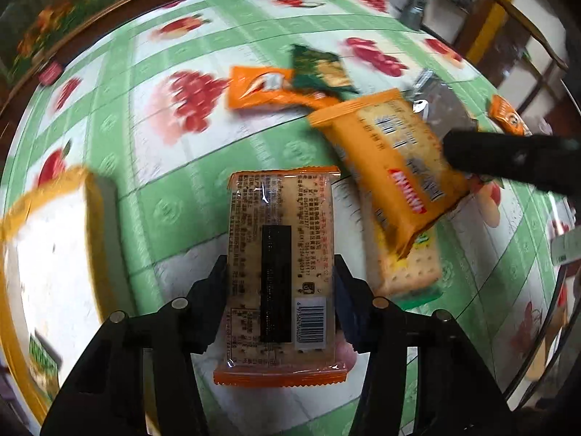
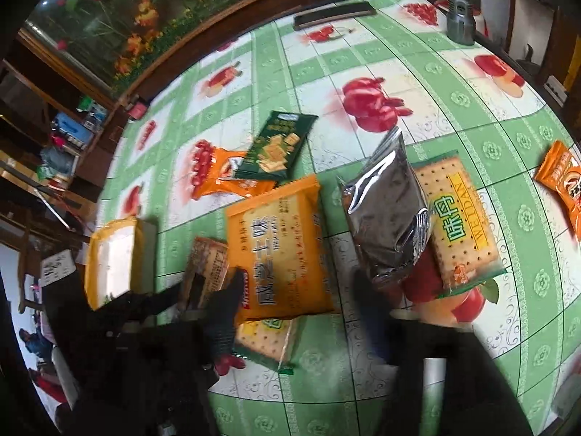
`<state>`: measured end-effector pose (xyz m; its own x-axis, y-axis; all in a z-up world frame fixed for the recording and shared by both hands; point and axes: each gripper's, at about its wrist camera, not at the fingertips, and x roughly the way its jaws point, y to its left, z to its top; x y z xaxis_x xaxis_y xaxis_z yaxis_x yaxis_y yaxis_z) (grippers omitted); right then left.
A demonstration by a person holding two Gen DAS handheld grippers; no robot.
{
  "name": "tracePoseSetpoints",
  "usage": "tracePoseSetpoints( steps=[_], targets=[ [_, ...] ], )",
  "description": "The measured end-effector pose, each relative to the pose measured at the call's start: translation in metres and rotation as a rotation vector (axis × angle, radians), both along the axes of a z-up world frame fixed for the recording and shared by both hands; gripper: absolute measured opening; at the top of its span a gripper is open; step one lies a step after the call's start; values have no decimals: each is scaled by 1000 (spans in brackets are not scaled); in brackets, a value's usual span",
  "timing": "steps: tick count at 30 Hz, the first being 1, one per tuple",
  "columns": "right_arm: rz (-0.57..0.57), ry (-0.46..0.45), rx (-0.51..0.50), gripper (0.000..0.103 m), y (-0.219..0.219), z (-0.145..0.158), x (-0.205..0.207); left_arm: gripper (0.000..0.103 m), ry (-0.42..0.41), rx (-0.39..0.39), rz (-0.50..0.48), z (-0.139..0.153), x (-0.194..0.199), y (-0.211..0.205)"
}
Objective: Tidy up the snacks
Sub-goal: 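Grasp the beige barcode cracker pack with left gripper while right grasps orange biscuit pack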
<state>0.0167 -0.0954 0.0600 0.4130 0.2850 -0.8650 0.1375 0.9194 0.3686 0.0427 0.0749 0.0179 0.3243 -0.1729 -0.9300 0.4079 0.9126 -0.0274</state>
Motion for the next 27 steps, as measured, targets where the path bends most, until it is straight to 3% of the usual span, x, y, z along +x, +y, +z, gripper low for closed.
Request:
tracePoseSetpoints(
  steps=[5,9,12,14,21,27],
  targets=[
    [70,-42,-58,74,19,7,10,52,-2,4,37,-2,-1,4],
    [126,12,-159,76,43,-8,29,65,-14,5,46,-5,-4,1],
    [137,39,-232,73,55,-22,38,66,-34,-6,57,-6,-4,1],
    [111,50,-201,72,50,-26,38,52,-51,-13,68,-3,-4,5],
    [54,61,-112,71,27,-21,25,52,-22,-104,147,10,-8,31],
    [35,27,-30,71,12,-3,4,52,-53,-187,216,39,-29,48]
  ],
)
